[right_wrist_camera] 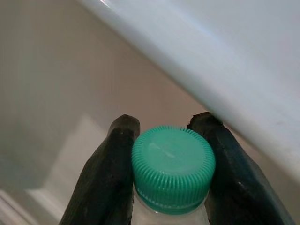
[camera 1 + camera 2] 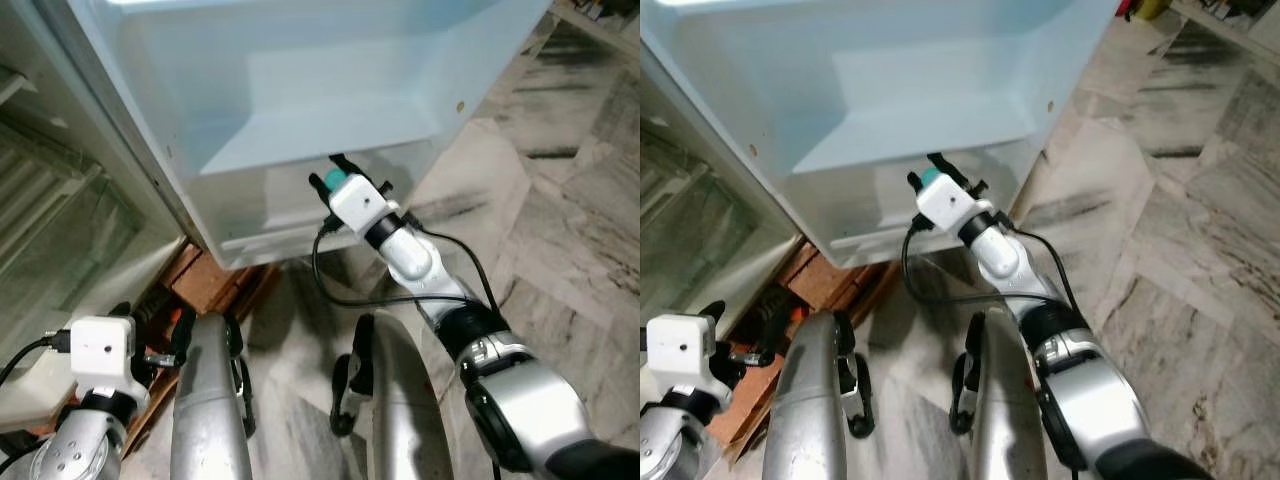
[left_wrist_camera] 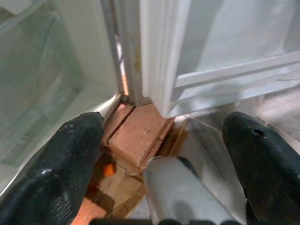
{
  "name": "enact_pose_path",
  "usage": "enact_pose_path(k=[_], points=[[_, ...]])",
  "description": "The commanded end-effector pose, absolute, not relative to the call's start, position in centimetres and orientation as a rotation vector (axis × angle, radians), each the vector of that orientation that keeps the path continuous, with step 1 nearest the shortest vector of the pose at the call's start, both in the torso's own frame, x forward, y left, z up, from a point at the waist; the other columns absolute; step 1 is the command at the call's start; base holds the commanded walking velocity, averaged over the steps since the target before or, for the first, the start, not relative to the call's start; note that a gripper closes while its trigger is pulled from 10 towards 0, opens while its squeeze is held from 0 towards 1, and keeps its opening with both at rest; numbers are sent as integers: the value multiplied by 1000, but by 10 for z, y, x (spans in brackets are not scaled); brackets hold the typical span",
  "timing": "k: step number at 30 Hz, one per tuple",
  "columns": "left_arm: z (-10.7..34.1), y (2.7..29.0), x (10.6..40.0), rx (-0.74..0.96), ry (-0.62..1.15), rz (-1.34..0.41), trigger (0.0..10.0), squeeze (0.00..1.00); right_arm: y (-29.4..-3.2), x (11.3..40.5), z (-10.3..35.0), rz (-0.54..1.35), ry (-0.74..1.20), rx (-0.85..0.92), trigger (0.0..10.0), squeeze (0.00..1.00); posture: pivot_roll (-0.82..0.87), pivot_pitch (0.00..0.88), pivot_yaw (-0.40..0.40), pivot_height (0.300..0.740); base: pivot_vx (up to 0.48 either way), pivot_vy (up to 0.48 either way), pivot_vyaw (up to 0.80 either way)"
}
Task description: Restocking fridge
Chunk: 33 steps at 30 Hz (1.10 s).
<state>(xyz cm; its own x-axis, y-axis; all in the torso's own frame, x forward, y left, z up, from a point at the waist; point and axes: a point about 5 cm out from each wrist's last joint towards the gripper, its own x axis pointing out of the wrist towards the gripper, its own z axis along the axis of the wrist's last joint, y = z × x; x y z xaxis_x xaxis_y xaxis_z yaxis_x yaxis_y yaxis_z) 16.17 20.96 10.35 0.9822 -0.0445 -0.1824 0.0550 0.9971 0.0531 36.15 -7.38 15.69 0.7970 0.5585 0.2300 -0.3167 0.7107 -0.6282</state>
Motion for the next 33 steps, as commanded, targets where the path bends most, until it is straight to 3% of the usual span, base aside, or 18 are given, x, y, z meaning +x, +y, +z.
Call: enact_pose_path(k=[1, 8, 11, 15, 20, 21, 22, 33], points=[[104, 210, 155, 64, 211, -45, 10000, 0, -74, 360, 149, 509, -412, -627, 10000, 0, 304, 404, -64, 586, 0, 0, 0], [106, 214, 151, 80, 233, -47, 10000, 0, -65, 359, 147, 495, -434, -644, 10000, 0, 321, 424, -50, 586, 0, 0, 0], [107, 215, 151, 84, 241, -46, 10000, 0, -66, 362, 136, 470, -324, -572, 10000, 0, 323, 425, -48, 586, 0, 0, 0], [106, 212, 151, 83, 249, -54, 10000, 0, -93, 369, 120, 318, -114, -414, 10000, 0, 330, 427, -45, 586, 0, 0, 0], [105, 211, 152, 82, 256, -58, 10000, 0, -116, 376, 120, 211, -44, -351, 10000, 0, 320, 419, -47, 586, 0, 0, 0], [105, 211, 152, 82, 257, -61, 10000, 0, -124, 378, 121, 172, -32, -338, 10000, 63, 319, 418, -46, 586, 0, 0, 0], [104, 211, 154, 82, 258, -64, 10000, 0, -136, 380, 123, 116, -16, -325, 10000, 1000, 316, 411, -48, 586, 0, 0, 0], [100, 207, 170, 79, 242, -81, 10000, 0, -162, 386, 137, 3, -34, -329, 10000, 1000, 291, 368, -50, 586, 0, 0, 0]])
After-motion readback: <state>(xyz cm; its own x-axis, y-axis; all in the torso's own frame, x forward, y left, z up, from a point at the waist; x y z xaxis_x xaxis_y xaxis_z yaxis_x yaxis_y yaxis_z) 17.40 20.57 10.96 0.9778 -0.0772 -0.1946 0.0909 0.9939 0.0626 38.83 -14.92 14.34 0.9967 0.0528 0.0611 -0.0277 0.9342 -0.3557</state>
